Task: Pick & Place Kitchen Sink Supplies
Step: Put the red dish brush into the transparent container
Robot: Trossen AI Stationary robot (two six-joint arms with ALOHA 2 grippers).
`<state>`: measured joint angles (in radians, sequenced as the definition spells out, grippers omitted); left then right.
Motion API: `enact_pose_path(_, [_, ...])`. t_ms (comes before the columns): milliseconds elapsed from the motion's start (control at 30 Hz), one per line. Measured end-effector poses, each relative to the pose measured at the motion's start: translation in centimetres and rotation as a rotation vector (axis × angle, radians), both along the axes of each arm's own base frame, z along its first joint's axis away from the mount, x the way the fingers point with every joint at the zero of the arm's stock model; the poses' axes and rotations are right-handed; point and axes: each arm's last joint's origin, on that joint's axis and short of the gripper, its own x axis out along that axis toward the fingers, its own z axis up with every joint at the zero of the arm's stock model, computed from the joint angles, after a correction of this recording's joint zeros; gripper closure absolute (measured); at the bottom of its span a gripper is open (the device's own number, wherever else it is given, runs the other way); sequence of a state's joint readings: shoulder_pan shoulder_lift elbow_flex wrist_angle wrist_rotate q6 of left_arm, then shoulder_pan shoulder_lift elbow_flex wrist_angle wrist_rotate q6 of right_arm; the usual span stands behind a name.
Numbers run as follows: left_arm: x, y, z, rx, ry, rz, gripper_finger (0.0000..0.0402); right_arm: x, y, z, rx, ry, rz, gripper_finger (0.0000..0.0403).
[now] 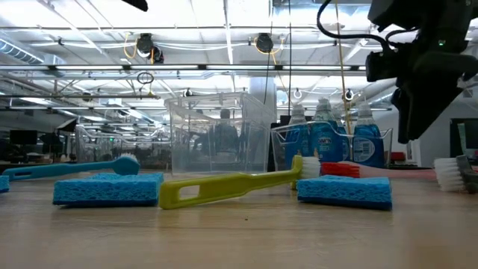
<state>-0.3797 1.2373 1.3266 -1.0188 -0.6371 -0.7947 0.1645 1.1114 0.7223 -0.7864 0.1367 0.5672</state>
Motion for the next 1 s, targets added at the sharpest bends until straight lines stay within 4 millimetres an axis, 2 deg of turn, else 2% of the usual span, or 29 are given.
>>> enact_pose_path(200, [-0.3, 0.2, -0.2, -0.009, 0.026, 0.028, 0.0188, 0.3, -0.1, -0.4, -0.013, 0.029, 0.043, 0.0149])
enact_pose_path(433, [-0.3, 0.2, -0.2, -0.017, 0.022, 0.036, 0.0188, 1.2, 0.1, -1.9, -0.033, 0.104, 0.088, 0.0149])
enact_pose_path(733, [-0.3, 0.1, -0.2, -0.025, 0.014, 0.038, 0.0188, 2.5, 0.4, -3.4, -0.014, 0.120, 0.109, 0.0149])
enact_pose_path(1000, [-0.3, 0.1, -0.2, -0.021, 0.015, 0.032, 0.0188, 1.9, 0.3, -5.9, 0.024, 0.170, 0.057, 0.0151])
